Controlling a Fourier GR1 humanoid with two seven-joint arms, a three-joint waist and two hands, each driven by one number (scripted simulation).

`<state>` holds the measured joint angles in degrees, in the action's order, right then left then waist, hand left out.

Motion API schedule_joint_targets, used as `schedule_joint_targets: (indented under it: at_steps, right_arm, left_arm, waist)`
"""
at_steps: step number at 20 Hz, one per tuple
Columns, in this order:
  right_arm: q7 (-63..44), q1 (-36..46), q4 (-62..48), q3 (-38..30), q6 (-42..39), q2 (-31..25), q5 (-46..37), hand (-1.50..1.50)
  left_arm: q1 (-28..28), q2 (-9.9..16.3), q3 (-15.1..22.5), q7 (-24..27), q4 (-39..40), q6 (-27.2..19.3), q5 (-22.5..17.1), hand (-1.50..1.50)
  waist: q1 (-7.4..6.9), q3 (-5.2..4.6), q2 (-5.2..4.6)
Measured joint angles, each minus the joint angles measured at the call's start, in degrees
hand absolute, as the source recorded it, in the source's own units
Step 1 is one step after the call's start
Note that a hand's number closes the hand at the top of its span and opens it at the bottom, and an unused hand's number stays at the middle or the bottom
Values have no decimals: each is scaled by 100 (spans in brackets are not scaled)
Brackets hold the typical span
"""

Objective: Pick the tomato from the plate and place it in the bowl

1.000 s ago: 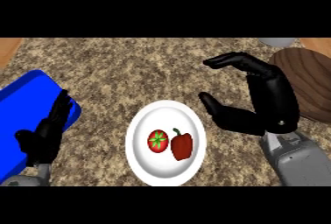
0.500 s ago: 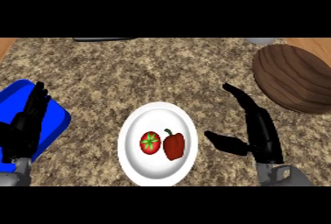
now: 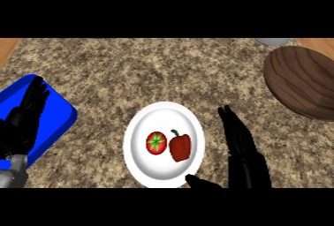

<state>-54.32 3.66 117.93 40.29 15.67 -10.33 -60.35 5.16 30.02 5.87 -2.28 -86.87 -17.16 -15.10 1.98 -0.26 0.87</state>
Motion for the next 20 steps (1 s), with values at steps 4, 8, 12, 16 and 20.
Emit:
schedule_joint_targets:
  at_steps: [4,8,12,16,20]
  right_arm:
    - [-690,640,176,136,-974,581,-534,-150]
    - [-903,1230,3,-175,-1862,828,-101,-150]
    - [-1017,1548,-400,-397,-2411,910,498,-150]
    - [-1063,1869,-1019,-663,-2697,936,1194,-150]
    - [-1066,2284,-1663,-884,-2885,943,1957,-150]
  left_arm:
    - [110,-63,40,-104,-45,37,76,0]
    - [218,-116,72,-177,-88,54,119,0]
    - [297,-148,73,-201,-71,77,137,0]
    - [274,-198,112,-149,-52,119,174,0]
    - [383,-232,122,-236,-38,112,218,0]
  waist:
    - [-125,9,-42]
    - [-216,9,-73]
    - [-265,8,-91]
    - [-325,9,-107]
    - [-337,13,-110]
